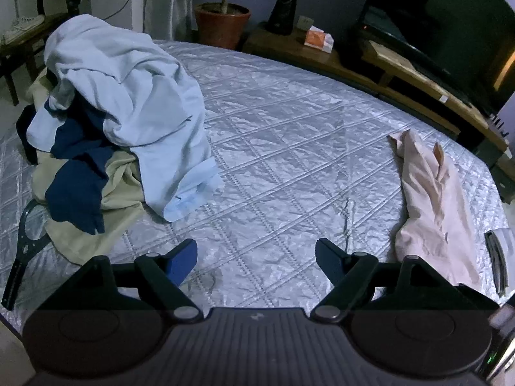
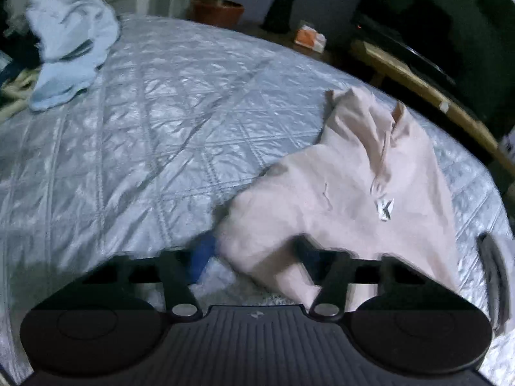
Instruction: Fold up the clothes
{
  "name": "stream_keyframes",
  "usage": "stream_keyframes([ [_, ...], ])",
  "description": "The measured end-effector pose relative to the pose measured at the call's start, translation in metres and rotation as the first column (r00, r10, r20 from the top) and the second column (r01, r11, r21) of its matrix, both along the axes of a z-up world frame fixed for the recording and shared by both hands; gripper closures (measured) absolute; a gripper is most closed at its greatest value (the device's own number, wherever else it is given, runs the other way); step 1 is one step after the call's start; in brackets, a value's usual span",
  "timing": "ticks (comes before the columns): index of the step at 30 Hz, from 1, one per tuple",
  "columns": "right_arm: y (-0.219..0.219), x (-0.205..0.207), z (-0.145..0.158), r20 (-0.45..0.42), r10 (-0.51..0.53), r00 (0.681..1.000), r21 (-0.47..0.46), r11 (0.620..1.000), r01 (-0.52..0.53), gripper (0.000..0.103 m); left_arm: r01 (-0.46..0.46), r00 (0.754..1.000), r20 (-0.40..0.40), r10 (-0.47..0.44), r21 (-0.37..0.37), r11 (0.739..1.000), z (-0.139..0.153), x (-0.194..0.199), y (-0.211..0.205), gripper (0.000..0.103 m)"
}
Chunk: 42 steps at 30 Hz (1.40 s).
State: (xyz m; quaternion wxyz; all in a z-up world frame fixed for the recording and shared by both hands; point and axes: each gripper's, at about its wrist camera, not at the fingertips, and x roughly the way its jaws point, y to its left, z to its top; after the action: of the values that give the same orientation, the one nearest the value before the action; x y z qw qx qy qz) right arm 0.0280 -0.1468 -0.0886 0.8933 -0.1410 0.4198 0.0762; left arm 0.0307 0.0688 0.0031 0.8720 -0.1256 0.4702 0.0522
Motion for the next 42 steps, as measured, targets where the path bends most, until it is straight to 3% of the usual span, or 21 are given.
stream_keyframes([
  [3,-0.005,0.0,0.007,-0.01,-0.005,1.0,0.057,0.998,0.006,0.085,-0.001,1.0,-0.005,0.001,0.004,1.0,-0.002,0.0,0.0,0.025],
  [5,0.001,-0.013,0.02,0.03,0.107,0.994,0.062,0.992,-0.109,0.086,-0.001,1.0,-0.009,0.001,0.008,1.0,-0.003,0.0,0.0,0.025],
  [8,0.001,-0.053,0.04,0.047,0.329,0.943,-0.031,0.944,-0.328,0.086,-0.004,1.0,-0.01,0.004,0.005,1.0,-0.003,0.0,0.0,0.025],
  [11,-0.029,-0.087,0.044,-0.044,0.439,0.898,-0.12,0.89,-0.441,0.086,-0.004,1.0,-0.007,0.004,-0.001,1.0,-0.002,-0.001,0.0,0.024],
  [13,-0.055,-0.104,0.039,-0.143,0.448,0.882,-0.204,0.859,-0.469,0.084,-0.002,1.0,-0.007,0.002,0.002,1.0,-0.002,-0.002,-0.001,0.024],
  [15,-0.081,-0.115,0.035,-0.198,0.382,0.903,-0.329,0.842,-0.428,0.079,-0.001,1.0,-0.007,0.001,0.002,1.0,-0.002,-0.002,-0.002,0.024],
  [17,-0.107,-0.108,0.046,-0.175,0.258,0.95,-0.333,0.893,-0.303,0.077,-0.001,1.0,-0.004,0.001,0.002,1.0,-0.002,-0.002,-0.003,0.024],
  [20,-0.13,-0.087,0.081,-0.028,0.085,0.996,-0.169,0.982,-0.089,0.062,0.002,1.0,-0.011,-0.002,0.007,1.0,-0.003,-0.001,-0.006,0.024],
  [22,-0.119,-0.076,0.096,0.061,0.087,0.994,-0.097,0.992,-0.081,0.038,0.002,1.0,-0.015,-0.002,0.013,1.0,-0.004,-0.001,-0.007,0.024],
  [23,-0.109,-0.07,0.1,0.1,0.109,0.989,-0.084,0.991,-0.101,0.031,0.001,1.0,-0.016,-0.001,0.015,1.0,-0.005,0.0,-0.007,0.024],
  [24,-0.095,-0.063,0.101,0.134,0.143,0.981,-0.084,0.988,-0.133,0.027,-0.002,1.0,-0.017,0.003,0.016,1.0,-0.005,0.0,-0.007,0.024],
  [27,-0.052,-0.035,0.093,0.173,0.229,0.958,-0.087,0.972,-0.217,0.027,-0.019,1.0,-0.02,0.019,0.015,1.0,-0.006,0.001,-0.004,0.023],
  [31,-0.007,0.008,0.058,0.129,0.266,0.955,-0.11,0.961,-0.253,0.033,-0.042,0.999,-0.026,0.042,0.006,0.999,-0.007,0.003,0.003,0.022],
  [36,0.015,0.056,0.022,0.075,0.171,0.982,-0.12,0.98,-0.161,0.034,-0.074,0.997,-0.03,0.074,0.002,0.997,-0.009,0.005,0.015,0.021],
  [37,0.016,0.067,0.014,0.054,0.15,0.987,-0.132,0.981,-0.142,0.041,-0.082,0.996,-0.033,0.082,0.0,0.997,-0.009,0.006,0.017,0.021],
  [38,0.015,0.075,0.007,0.025,0.131,0.991,-0.127,0.984,-0.127,0.06,-0.086,0.996,-0.036,0.086,-0.005,0.996,-0.01,0.006,0.019,0.021],
  [39,0.012,0.079,0.004,-0.009,0.118,0.993,-0.108,0.987,-0.118,0.093,-0.091,0.995,-0.038,0.09,-0.01,0.996,-0.01,0.006,0.02,0.021],
  [41,0.009,0.074,0.005,-0.047,0.124,0.991,-0.066,0.99,-0.127,0.098,-0.096,0.995,-0.038,0.095,-0.014,0.995,-0.009,0.006,0.022,0.021],
  [42,0.01,0.063,0.013,-0.019,0.179,0.984,-0.022,0.984,-0.179,0.098,-0.099,0.995,-0.034,0.098,-0.014,0.995,-0.008,0.006,0.023,0.021],
])
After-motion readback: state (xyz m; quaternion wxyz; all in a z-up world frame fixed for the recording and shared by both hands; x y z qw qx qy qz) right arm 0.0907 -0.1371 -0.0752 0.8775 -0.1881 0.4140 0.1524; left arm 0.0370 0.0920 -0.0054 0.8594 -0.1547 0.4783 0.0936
